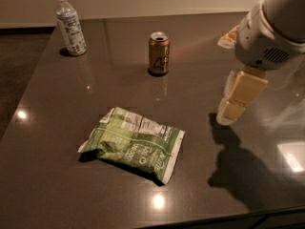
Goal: Pick green jalapeno chip bag
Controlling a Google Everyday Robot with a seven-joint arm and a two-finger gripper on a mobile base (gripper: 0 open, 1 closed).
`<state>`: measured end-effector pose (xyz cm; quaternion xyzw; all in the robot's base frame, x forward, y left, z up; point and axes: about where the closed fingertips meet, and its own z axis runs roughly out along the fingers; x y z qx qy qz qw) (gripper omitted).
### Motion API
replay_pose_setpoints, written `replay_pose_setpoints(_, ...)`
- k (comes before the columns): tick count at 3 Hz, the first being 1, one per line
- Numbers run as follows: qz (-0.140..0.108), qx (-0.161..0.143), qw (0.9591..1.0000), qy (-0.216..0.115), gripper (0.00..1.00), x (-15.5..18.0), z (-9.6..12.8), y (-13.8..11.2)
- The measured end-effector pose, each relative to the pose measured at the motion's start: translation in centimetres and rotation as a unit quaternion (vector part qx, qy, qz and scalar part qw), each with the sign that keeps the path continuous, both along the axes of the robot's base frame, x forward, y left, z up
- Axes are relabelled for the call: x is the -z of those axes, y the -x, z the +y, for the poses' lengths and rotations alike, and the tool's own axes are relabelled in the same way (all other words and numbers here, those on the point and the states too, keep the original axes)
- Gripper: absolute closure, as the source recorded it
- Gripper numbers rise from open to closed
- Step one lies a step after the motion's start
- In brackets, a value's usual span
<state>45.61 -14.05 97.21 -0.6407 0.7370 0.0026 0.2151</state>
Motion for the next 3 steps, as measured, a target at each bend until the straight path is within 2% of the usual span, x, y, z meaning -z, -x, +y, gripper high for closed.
replay_pose_setpoints(2, 0.007, -0.033, 0.9994, -0.004, 0.0, 3.7, 5.1, 0.0)
replay_pose_setpoints(3, 0.017, -0.042, 0.999, -0.004, 0.0, 5.4, 6.8, 0.0)
